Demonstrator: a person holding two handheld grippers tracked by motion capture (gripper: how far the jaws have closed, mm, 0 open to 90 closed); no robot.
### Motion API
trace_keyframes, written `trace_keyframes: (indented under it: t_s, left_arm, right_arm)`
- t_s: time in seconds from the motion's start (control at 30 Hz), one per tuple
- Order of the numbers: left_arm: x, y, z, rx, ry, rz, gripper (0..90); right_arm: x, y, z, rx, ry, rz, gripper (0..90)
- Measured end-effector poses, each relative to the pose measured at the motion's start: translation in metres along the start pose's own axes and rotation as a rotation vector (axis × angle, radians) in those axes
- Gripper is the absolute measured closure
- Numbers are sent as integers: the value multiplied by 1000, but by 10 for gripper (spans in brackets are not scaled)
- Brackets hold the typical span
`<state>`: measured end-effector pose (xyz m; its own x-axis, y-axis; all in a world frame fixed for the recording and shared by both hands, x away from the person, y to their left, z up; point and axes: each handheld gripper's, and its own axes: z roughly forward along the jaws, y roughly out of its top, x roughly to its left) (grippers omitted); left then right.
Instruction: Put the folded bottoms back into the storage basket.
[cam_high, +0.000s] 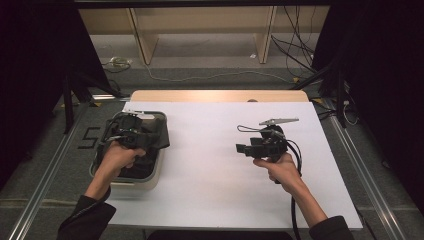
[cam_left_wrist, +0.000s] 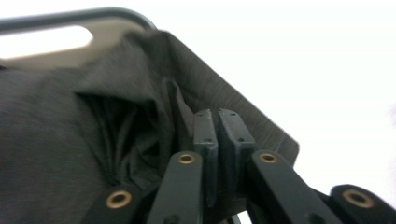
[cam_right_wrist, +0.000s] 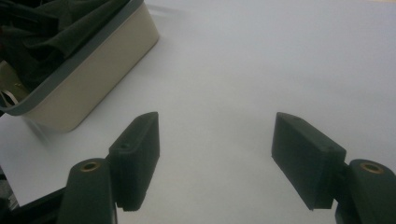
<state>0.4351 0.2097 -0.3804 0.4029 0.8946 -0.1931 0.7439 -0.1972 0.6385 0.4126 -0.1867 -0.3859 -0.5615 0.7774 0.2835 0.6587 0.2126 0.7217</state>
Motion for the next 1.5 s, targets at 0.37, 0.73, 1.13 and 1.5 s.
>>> trace_keyframes:
  t_s: [0.37, 0.73, 1.13, 1.5]
  left_arm:
    - [15, -16, 45, 148, 95, 14, 890]
    - [20, -16, 53, 174, 84, -13, 889]
    - [15, -14, 29, 111, 109, 6, 818]
    - [9, -3, -6, -7, 121, 6, 503]
  right_arm:
    - [0, -1, 1, 4, 1, 1, 331]
    - [-1, -2, -1, -4, 10, 4, 330]
    - [2, -3, -12, -56, 7, -31, 326]
    - [9, -6, -25, -129, 10, -54, 297]
